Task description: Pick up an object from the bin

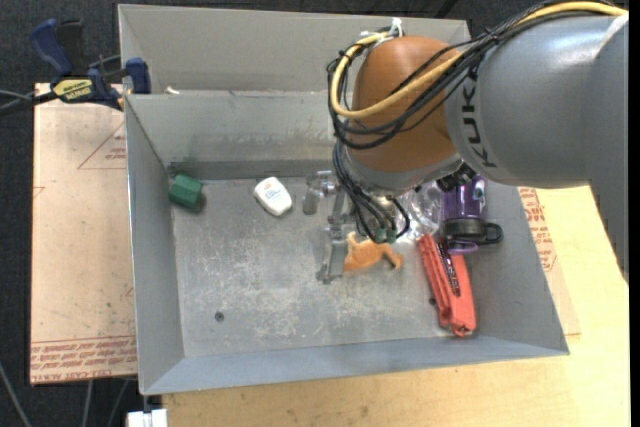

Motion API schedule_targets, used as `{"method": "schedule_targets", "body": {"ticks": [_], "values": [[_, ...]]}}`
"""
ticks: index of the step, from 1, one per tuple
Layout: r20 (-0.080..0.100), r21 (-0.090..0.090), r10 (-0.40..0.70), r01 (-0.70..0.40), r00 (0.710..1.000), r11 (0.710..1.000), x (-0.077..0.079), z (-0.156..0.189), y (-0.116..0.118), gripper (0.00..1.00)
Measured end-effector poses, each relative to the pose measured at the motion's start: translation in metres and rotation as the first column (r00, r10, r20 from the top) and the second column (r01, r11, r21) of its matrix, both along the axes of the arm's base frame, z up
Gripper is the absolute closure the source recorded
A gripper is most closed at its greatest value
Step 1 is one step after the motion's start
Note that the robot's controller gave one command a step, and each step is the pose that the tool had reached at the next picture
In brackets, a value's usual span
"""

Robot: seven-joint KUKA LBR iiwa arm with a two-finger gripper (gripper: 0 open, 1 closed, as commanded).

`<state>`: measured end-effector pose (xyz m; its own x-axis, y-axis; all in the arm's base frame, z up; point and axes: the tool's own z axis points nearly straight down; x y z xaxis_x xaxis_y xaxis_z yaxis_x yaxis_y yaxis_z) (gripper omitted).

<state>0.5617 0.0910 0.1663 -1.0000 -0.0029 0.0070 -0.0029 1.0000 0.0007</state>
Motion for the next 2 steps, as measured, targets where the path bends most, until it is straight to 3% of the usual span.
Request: {"method": "schedule_targets", "body": {"ticks": [1, 2], "values": [[0.008, 0.001, -0.002, 0.002, 1.0, 1.0, 0.002, 0.005, 0.0, 0.0], [0.008, 0.003, 0.032, -0.032, 0.999, 0.999, -0.02, -0.023, -0.04, 0.0]]}}
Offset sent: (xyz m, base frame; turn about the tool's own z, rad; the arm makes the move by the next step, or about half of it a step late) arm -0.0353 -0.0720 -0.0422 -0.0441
